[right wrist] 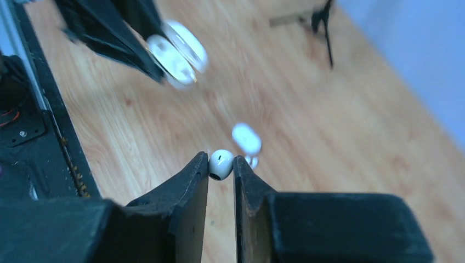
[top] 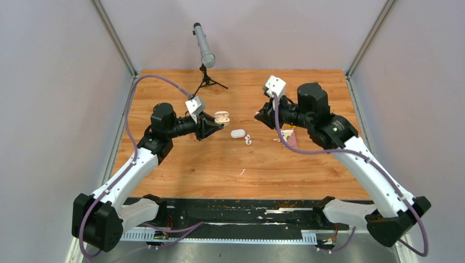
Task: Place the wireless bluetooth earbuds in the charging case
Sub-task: Place the earbud in the charging case.
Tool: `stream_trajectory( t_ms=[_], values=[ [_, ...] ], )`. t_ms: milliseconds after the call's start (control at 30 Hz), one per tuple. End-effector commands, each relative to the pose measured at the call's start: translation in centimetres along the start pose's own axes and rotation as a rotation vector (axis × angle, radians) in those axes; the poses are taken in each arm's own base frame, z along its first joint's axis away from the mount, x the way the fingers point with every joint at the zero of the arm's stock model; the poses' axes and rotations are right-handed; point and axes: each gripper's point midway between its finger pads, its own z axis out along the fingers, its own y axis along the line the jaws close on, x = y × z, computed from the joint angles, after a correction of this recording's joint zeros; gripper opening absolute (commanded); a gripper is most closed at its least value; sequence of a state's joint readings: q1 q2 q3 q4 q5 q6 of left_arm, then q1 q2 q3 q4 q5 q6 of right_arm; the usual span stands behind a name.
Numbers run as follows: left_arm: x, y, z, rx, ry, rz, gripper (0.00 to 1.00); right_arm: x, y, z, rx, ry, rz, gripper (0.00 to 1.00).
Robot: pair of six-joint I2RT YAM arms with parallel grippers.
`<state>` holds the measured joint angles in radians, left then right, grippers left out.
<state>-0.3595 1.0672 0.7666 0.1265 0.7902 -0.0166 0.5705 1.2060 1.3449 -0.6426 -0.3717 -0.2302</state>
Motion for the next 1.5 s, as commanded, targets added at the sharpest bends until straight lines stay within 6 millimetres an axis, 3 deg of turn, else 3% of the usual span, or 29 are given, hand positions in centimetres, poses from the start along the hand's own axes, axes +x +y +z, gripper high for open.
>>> stream_trajectory(
  t_ms=[0,200,433,900,1467],
  values=[
    [-3.5,-1.8,0.9,0.094,-0.109,0.063,0.02,-7.9,3.2,-1.2,-0.038,-0.33,-0.395,0.0],
    [-5.8,-3.5,1.0,0.168,-0.161,0.102,0.04,-11.3,6.5,-1.8,-0.034,-0.516,-0.671,0.0],
    [-7.1,-4.7,0.1,0.193,-0.201,0.126,0.03,-11.5,8.7,-1.0,-0.045,-0.61,-0.914,0.0],
    [-8.3,-5.6,-0.6,0.211,-0.245,0.15,0.0,-12.8,10.3,2.0,-0.077,-0.678,-0.906,0.0],
    [-9.1,-5.6,-0.7,0.204,-0.264,0.153,0.0,-11.4,10.1,3.3,-0.093,-0.614,-0.92,0.0]
  ],
)
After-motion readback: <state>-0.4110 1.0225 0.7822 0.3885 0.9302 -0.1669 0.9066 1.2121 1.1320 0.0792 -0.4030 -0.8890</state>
